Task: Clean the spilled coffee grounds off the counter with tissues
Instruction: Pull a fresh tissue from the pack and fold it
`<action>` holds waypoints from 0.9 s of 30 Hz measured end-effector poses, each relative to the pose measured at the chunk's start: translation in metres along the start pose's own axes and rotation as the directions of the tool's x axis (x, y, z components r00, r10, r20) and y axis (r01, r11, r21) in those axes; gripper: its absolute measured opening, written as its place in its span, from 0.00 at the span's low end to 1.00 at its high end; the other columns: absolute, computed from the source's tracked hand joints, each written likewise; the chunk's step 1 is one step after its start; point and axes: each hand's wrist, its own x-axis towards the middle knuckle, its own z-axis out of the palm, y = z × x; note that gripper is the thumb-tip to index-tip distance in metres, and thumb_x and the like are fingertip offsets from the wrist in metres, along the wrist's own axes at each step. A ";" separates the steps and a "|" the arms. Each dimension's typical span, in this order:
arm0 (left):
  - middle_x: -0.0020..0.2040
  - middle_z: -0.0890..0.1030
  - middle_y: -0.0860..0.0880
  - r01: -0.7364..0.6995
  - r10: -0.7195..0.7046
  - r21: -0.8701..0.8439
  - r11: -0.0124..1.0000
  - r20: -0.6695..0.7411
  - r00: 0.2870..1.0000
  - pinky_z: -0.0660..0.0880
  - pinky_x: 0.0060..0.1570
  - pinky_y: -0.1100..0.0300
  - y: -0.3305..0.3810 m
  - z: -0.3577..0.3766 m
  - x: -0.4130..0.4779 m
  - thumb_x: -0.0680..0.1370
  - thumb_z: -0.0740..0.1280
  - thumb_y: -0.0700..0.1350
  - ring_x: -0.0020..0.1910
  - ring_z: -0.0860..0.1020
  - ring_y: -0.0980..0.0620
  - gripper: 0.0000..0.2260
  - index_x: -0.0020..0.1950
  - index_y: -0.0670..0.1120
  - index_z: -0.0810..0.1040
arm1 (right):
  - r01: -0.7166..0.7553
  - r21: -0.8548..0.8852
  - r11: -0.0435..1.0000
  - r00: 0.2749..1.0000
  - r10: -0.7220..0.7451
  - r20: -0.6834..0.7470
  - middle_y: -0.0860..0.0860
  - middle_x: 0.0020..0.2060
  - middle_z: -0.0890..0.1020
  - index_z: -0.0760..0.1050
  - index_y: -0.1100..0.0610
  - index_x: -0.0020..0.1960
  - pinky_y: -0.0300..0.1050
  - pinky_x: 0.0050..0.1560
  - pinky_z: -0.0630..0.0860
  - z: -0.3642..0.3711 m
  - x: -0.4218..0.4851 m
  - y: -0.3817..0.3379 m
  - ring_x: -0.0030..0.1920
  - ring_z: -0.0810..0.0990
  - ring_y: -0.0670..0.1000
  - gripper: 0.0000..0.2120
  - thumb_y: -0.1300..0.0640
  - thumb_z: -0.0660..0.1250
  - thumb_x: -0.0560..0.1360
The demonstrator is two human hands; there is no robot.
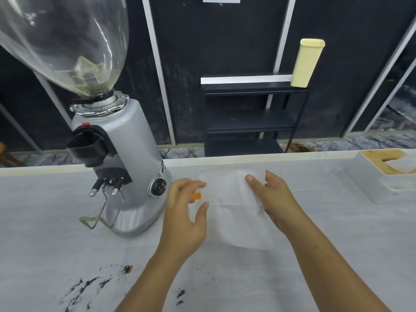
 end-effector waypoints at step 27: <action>0.40 0.83 0.52 0.454 -0.396 -0.126 0.882 0.325 0.859 0.75 0.41 0.62 0.015 0.013 -0.084 0.75 0.73 0.41 0.38 0.78 0.54 0.06 0.41 0.53 0.84 | -0.061 -0.034 0.998 0.994 0.064 0.085 0.54 0.52 0.79 0.66 0.37 0.66 0.49 0.45 0.80 -0.054 -0.107 0.047 0.47 0.83 0.56 0.29 0.53 0.75 0.71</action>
